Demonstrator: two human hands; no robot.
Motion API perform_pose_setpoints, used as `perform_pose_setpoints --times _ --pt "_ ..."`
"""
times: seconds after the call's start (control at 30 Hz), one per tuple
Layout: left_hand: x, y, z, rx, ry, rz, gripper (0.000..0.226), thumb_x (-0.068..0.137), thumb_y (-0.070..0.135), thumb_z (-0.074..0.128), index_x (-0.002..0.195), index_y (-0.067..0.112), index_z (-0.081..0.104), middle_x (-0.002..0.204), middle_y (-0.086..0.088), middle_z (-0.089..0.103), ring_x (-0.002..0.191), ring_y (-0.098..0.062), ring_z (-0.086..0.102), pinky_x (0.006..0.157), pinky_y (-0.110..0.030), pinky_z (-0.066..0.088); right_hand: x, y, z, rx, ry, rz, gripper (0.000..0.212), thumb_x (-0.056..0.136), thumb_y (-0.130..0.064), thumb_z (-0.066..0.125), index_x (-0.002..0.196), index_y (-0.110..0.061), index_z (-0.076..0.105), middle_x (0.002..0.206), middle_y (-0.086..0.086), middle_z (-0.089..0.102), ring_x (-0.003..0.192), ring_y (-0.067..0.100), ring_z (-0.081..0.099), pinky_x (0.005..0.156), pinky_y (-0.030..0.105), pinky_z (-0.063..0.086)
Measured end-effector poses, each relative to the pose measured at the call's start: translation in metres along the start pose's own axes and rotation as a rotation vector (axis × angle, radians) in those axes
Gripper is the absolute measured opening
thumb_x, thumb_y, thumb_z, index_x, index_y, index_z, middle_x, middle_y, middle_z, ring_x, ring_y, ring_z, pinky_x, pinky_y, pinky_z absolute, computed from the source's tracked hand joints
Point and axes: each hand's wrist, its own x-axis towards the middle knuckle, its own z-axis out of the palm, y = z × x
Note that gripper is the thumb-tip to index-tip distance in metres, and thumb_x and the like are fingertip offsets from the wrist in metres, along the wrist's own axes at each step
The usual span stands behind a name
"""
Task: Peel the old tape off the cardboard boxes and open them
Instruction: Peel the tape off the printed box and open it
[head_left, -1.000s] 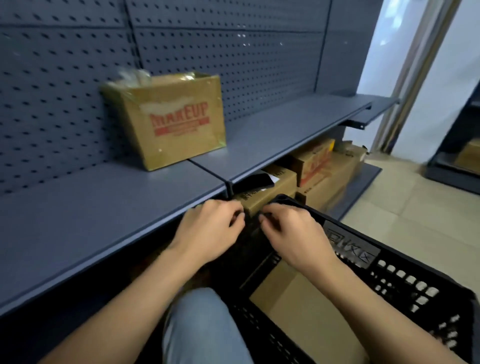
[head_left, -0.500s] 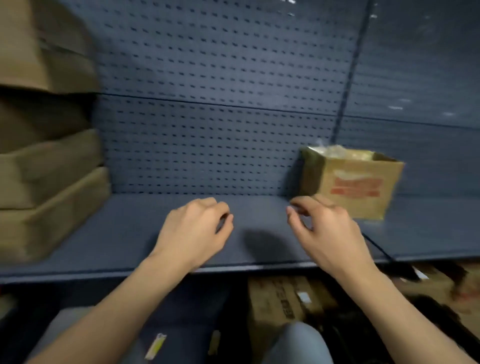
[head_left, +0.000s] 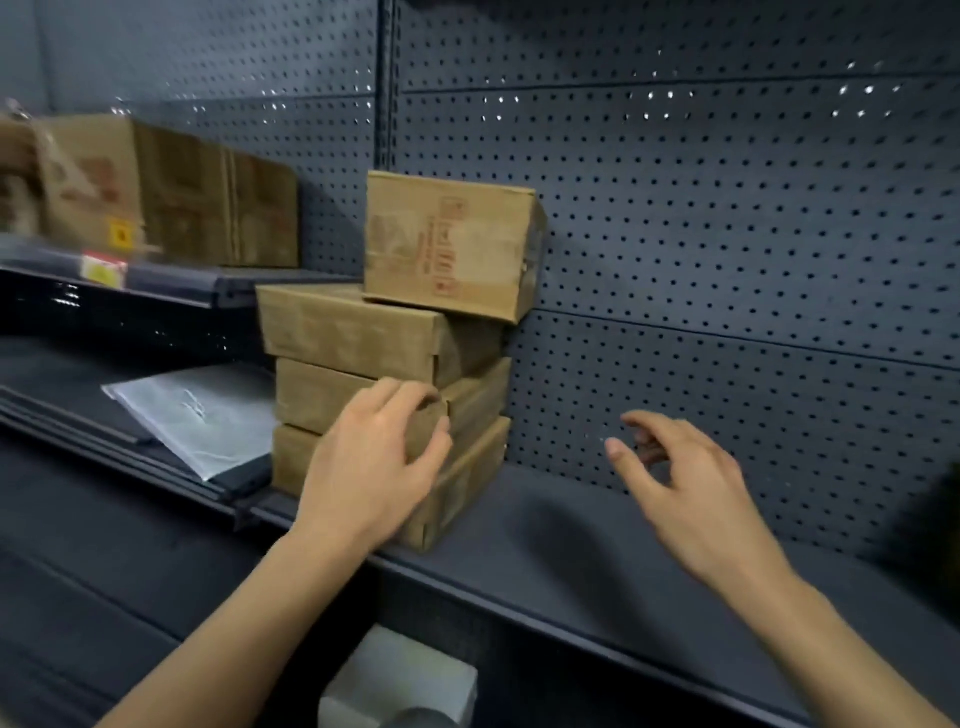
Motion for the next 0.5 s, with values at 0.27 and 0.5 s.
perform_pose_setpoints --times 0.27,0.5 --pt "0.110 -0.036 -0.037 0.085 0.085 -0.171 0.076 0.089 0.067 0.049 0.145 0.016 0.039 0.138 -0.015 0.048 0.128 -0.036 0.041 0.106 -0.050 0.035 0.091 -0.079 0.001 0.097 0.021 0.017 0.083 0.092 -0.068 0.043 0.159 -0.026 0.016 0.163 0.001 0.024 0.149 0.023 0.022 0.118 0.045 0.026" --pt "0.160 -0.049 -0.021 -0.001 -0.054 -0.276 0.101 0.079 0.079 0.051 0.150 0.013 0.024 0.144 -0.019 0.046 0.131 -0.040 0.044 0.107 -0.055 0.038 0.148 -0.122 0.010 0.097 -0.025 0.049 0.090 0.095 -0.061 0.049 0.159 -0.014 0.007 0.157 0.007 0.036 0.145 0.027 0.030 0.108 0.039 0.037"
